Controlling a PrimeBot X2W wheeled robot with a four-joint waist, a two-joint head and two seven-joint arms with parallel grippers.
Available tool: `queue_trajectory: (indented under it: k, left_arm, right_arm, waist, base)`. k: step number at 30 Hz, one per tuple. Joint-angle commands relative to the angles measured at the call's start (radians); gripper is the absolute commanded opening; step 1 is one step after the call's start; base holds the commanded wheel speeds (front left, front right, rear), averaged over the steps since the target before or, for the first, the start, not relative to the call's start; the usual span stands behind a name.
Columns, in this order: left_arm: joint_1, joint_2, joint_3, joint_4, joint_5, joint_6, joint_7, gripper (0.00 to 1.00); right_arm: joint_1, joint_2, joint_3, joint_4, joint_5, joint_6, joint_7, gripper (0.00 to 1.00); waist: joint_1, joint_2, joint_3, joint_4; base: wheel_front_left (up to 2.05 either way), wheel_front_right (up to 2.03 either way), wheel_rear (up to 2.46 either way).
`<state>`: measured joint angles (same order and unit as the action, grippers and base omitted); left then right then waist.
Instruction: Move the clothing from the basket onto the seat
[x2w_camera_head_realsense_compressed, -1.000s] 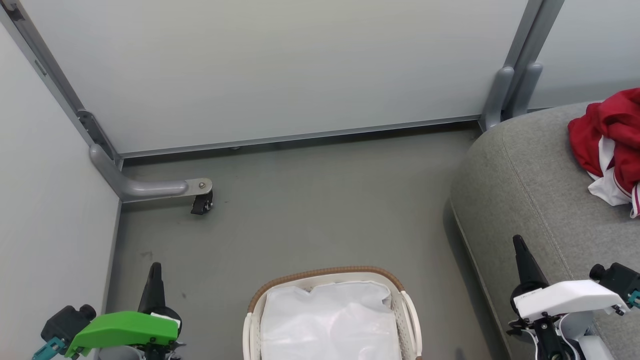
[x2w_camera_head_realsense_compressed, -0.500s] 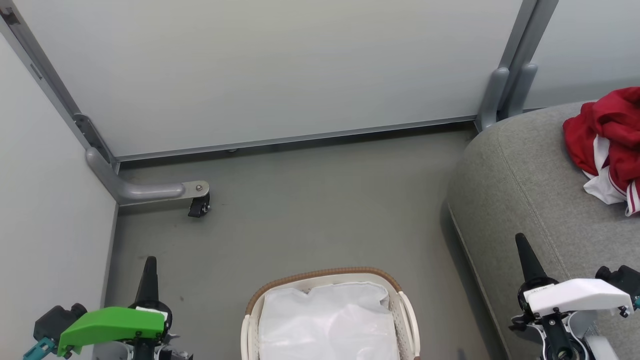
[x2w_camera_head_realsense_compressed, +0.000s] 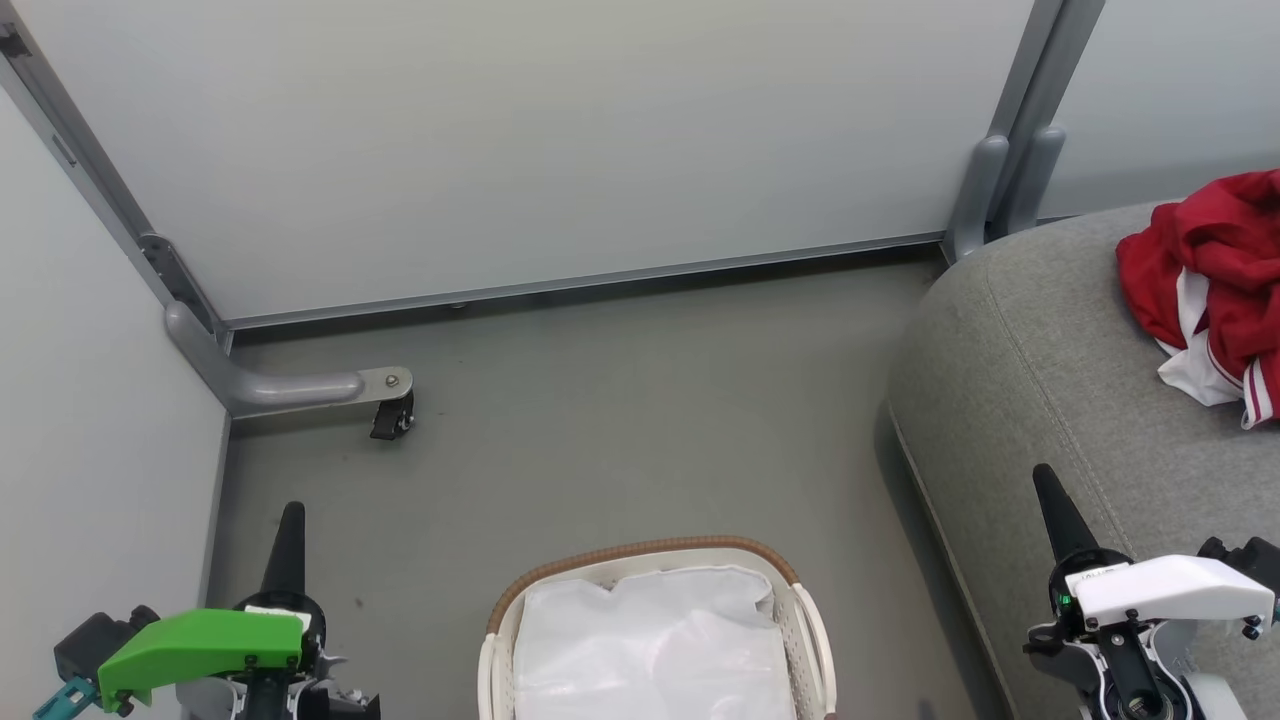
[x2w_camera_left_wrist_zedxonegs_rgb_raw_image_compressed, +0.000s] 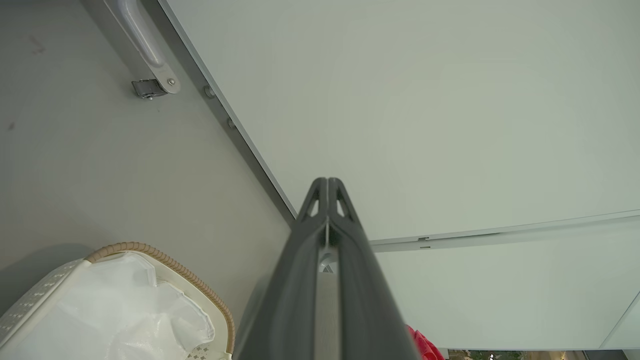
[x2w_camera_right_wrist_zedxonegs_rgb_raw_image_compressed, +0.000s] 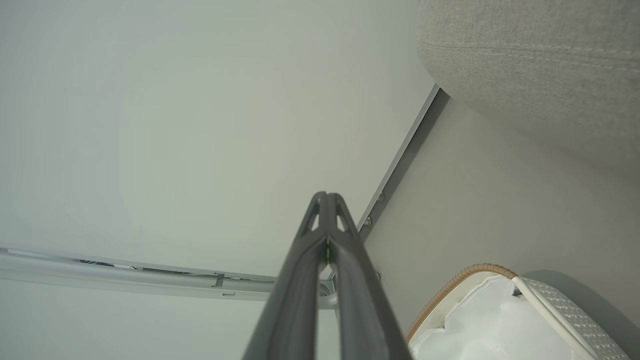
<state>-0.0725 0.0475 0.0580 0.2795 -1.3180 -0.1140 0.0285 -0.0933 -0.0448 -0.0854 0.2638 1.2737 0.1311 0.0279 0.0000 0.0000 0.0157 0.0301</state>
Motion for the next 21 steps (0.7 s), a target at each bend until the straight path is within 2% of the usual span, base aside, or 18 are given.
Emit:
queue_trajectory:
  k: [1, 21]
  left_arm:
    - [-0.027, 0.004, 0.006, -0.011, -0.024, -0.004, 0.006, 0.0]
    - [-0.036, 0.004, 0.033, -0.025, -0.167, -0.012, 0.049, 0.0]
  right_arm:
    - [-0.017, -0.006, -0.005, -0.011, 0.027, 0.0, 0.008, 0.0]
    - [-0.018, -0.007, -0.019, -0.016, 0.19, -0.001, 0.051, 0.0]
  waist:
    - [0.0, 0.0, 0.0, -0.001]
    - [0.0, 0.0, -0.006, -0.015]
  base:
    - [0.0, 0.0, 0.0]
    - [0.0, 0.0, 0.0]
